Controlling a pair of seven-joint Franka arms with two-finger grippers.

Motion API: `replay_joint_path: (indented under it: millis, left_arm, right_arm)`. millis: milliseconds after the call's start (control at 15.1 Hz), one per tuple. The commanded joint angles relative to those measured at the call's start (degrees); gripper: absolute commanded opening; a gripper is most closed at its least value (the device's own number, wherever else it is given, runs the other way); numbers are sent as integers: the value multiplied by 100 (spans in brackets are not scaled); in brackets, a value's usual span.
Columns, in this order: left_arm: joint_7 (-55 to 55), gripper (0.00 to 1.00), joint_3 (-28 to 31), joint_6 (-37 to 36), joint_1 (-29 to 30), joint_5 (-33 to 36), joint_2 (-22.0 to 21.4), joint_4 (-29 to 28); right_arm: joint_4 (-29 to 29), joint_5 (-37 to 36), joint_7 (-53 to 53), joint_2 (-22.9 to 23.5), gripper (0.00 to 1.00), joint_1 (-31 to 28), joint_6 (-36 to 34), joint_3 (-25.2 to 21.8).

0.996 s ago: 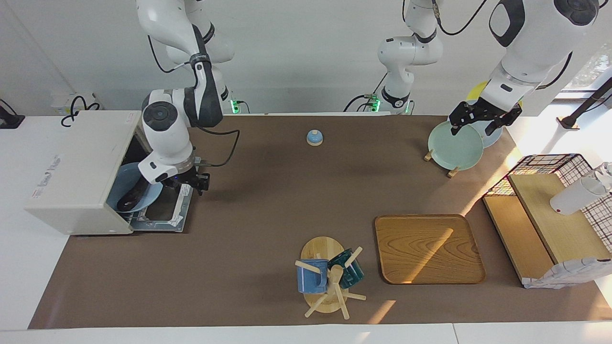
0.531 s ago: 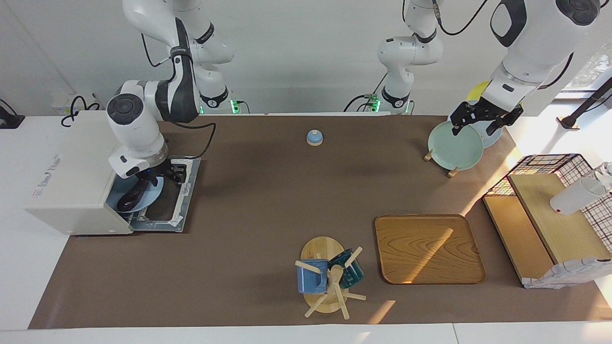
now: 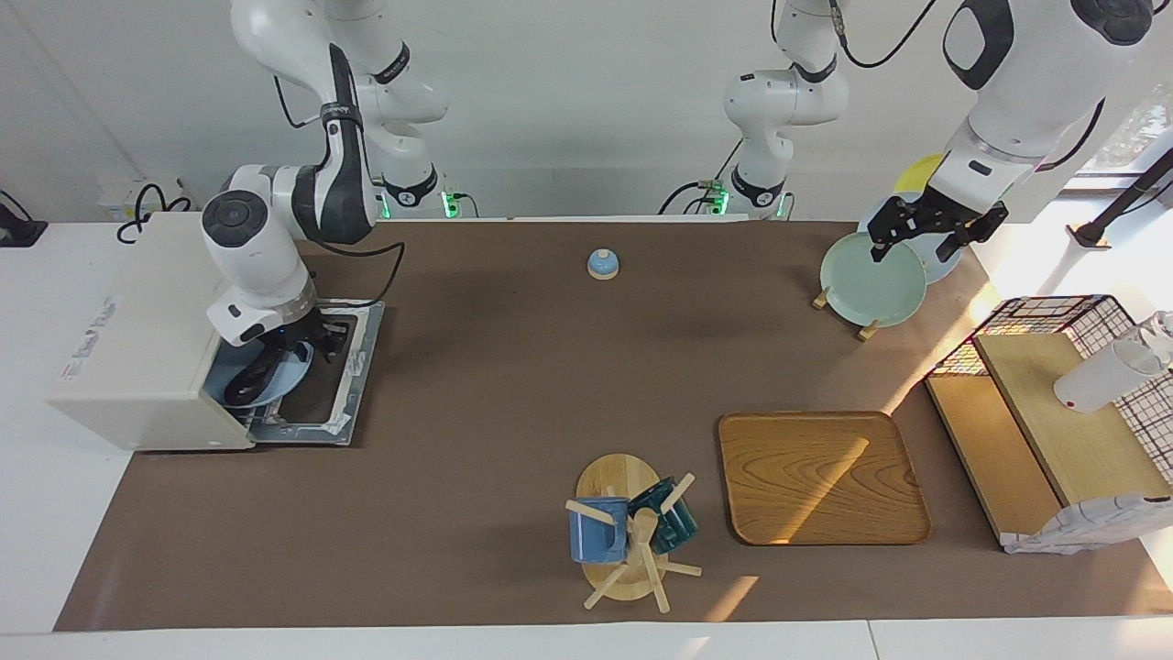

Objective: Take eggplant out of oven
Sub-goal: 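Carry the plate out of the oven toward the table center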

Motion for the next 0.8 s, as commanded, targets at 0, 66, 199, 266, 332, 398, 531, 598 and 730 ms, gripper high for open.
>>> replay_joint_path:
  millis: [0, 66, 199, 266, 332, 398, 531, 598, 730]
  left_arm:
    - [40, 100, -63, 104, 70, 94, -27, -47]
    - [40, 100, -63, 113, 70, 85, -27, -47]
    - [40, 100, -63, 131, 70, 76, -27, -47]
    - [40, 100, -63, 148, 70, 76, -27, -56]
    - [49, 100, -63, 157, 70, 76, -36, -65]
    - [58, 100, -63, 209, 70, 76, -36, -74]
    - [67, 100, -55, 271, 88, 76, -27, -74]
    - [67, 100, -55, 289, 97, 76, -36, -74]
    - [76, 100, -55, 341, 167, 76, -36, -100]
  right_arm:
    - [-299, -46, -449, -240, 0, -65, 152, 45]
    - [-265, -72, -547, -231, 0, -13, 109, 45]
    - [-133, -90, -557, -205, 0, 162, -49, 89]
    - [-63, -90, -522, -196, 0, 381, -163, 89]
    - [42, -90, -469, -179, 0, 592, -286, 89]
    - [217, -90, -190, -144, 0, 864, -426, 89]
    - [481, -90, 398, -91, 0, 1470, -664, 89]
    - [535, -90, 680, -82, 0, 1760, -682, 89]
    - [763, -90, 1251, 23, 0, 2261, -717, 89]
